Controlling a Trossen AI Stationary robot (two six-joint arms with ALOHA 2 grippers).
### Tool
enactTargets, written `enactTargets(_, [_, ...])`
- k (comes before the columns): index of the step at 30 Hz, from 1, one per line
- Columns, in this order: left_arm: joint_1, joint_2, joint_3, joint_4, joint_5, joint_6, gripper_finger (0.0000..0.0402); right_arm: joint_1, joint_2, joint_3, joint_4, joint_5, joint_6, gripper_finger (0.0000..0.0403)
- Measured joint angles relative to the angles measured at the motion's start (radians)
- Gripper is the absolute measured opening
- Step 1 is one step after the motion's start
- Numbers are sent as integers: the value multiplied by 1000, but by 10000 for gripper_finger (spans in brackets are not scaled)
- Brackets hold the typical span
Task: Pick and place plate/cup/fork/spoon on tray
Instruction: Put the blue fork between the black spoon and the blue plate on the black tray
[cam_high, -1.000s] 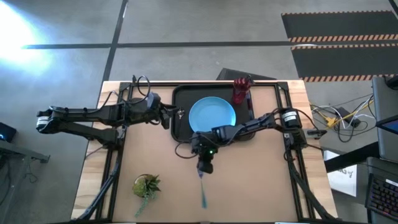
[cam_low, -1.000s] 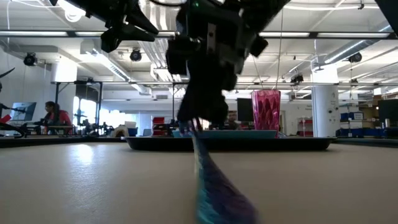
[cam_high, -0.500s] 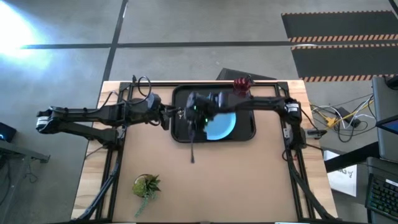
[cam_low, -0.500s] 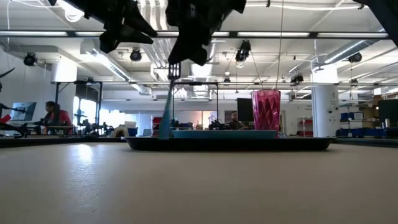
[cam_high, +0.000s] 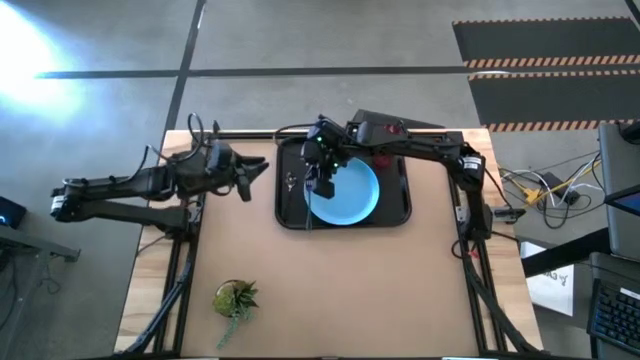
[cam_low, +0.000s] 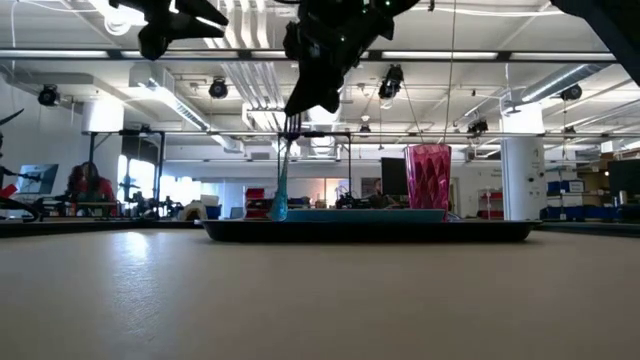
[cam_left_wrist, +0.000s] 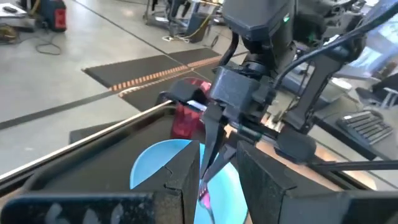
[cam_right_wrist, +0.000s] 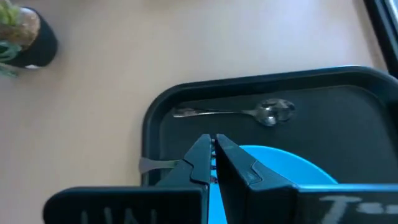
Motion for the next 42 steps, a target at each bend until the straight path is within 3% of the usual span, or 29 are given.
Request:
enactTargets(7, [0, -31, -4, -98, -45, -11, 89, -39, 0, -9, 90, -9, -13, 8])
enactTargets(28, [0, 24, -4, -93, -45, -36, 89, -71, 167, -8, 213, -141, -26, 8])
enactTargets(42, [0, 24, -4, -94, -45, -37, 89, -114, 188, -8, 234, -140, -38, 9])
